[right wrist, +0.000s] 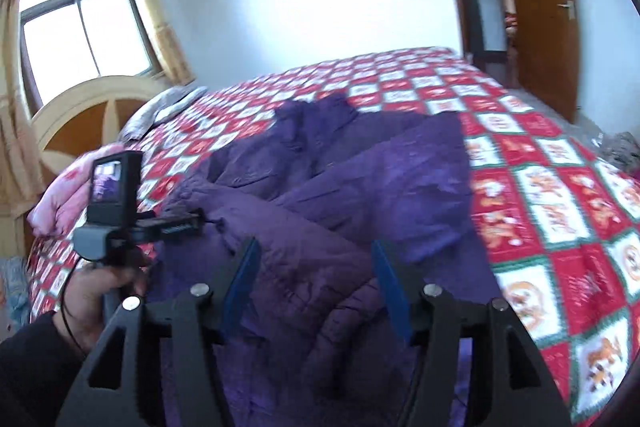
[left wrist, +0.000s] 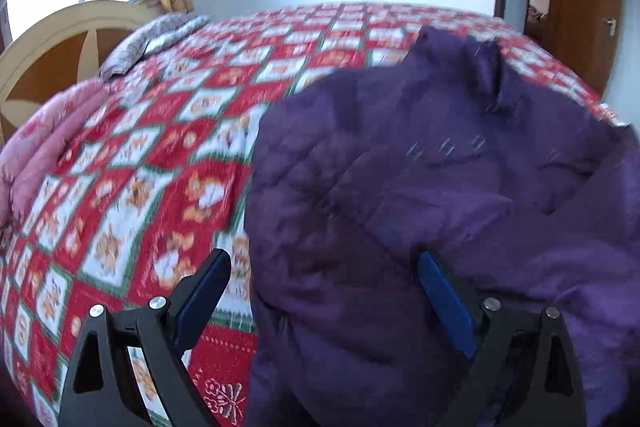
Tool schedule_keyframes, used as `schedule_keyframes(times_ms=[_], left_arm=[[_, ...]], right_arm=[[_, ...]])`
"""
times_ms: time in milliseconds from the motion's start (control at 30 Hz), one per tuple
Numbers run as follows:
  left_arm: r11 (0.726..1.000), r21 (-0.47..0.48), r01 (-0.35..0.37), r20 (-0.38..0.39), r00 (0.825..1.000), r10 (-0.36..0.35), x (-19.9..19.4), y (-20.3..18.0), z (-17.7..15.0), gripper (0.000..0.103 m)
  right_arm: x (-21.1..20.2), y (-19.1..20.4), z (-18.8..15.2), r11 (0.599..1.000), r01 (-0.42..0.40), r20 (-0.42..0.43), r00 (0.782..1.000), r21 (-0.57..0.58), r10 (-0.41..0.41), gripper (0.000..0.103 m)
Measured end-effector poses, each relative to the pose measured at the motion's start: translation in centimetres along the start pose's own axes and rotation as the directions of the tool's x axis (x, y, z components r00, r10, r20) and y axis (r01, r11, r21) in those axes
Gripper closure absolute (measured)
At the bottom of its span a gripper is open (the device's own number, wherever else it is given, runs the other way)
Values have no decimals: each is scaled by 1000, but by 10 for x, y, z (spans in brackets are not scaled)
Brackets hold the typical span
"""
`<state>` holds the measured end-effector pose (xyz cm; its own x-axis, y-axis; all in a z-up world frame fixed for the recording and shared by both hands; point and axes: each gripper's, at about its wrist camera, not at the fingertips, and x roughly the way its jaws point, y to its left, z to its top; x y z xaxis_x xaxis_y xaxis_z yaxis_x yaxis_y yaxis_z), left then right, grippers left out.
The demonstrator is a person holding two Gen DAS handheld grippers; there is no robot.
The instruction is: Fold large clothes
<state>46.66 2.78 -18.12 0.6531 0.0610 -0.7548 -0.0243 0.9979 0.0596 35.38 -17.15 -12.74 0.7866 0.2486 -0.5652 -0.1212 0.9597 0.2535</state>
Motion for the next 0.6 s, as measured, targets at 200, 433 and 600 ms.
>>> schedule_keyframes(times_ms=[200, 433, 600], left_arm=[[970, -182, 162, -62, 982, -176, 25, 32, -14, 1], [973, -168, 159, -38, 985, -167, 20, 31, -16, 1], [971, -180, 159, 74, 986, -148, -30, 45, -9, 1]], right_arm=[[79, 8, -14, 997, 45, -208, 976, -65, -57, 42], [92, -9, -28, 997, 54, -229, 971, -54, -65, 44], [66, -5, -21, 997, 49, -193, 979, -56, -59, 45]])
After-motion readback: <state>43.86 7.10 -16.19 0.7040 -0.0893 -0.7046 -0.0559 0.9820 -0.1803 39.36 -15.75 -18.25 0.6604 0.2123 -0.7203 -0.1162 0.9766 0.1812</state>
